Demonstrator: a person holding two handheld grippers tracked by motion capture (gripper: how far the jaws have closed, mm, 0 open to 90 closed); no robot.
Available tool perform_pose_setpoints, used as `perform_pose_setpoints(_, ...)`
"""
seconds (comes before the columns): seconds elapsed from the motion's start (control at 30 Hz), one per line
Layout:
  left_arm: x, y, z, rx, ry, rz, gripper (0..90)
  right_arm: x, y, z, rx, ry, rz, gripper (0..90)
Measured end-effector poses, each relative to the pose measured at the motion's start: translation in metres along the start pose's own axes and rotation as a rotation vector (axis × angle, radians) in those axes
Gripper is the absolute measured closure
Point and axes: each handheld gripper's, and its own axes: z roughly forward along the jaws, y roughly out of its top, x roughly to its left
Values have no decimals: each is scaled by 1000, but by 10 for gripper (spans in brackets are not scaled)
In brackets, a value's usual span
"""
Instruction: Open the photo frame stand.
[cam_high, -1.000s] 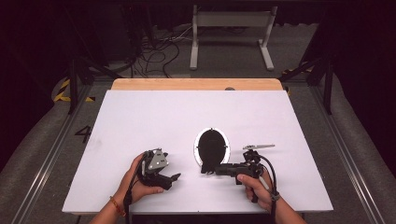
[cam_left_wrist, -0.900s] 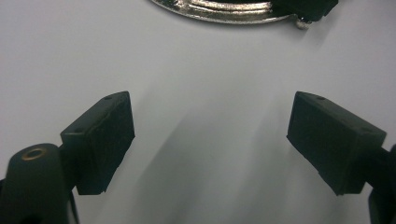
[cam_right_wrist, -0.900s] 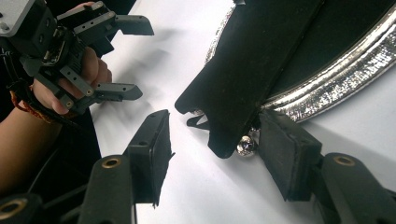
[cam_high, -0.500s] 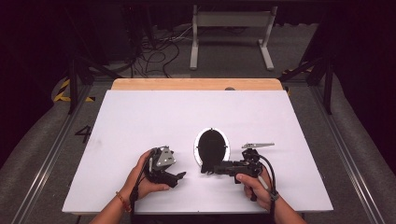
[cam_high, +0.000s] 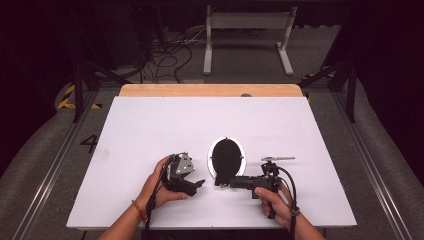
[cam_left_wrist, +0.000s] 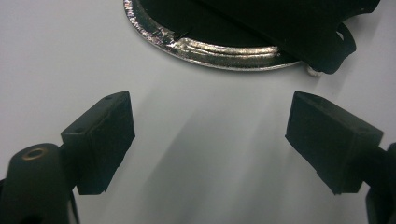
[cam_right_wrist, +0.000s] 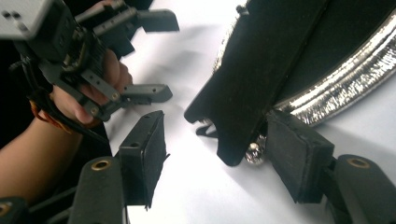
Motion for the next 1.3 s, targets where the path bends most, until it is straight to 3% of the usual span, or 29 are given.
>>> perform_pose_setpoints(0.13,0,-1,0,-14,-1,-4,159,-1,-1,1,-7,16,11,338)
perform_pose_setpoints(0.2,0,-1,2,-15,-1,-10,159,-3,-2,3,-43,47,21,333)
perform_pose_setpoints(0.33,-2,1,4,-19,-8,-1,162,0,-1,4,-63,53,11,335)
perform_pose_setpoints(0.47,-5,1,7,-6,-3,14,175,4,1,4,-35,22,-25,377)
perform_pose_setpoints(0.6,-7,1,9,-5,-8,14,204,9,2,0,-54,33,-61,382)
perform_pose_setpoints(0.83,-13,4,10,1,-48,69,497,16,1,2,42,-72,-229,452)
perform_pose_setpoints(0.93,-13,3,8,-7,-64,70,601,20,1,1,49,-112,-285,492)
perform_pose_setpoints(1.07,-13,2,5,-20,-102,65,773,27,3,-6,42,-168,-395,628)
perform_pose_setpoints(1.13,-14,2,5,-12,-109,73,847,33,2,-9,57,-224,-475,727)
perform_pose_setpoints(1.2,-16,3,6,-4,-118,82,886,37,1,-10,77,-284,-547,803)
perform_pose_setpoints(1.3,-19,4,7,1,-123,91,900,38,0,-10,105,-318,-590,888)
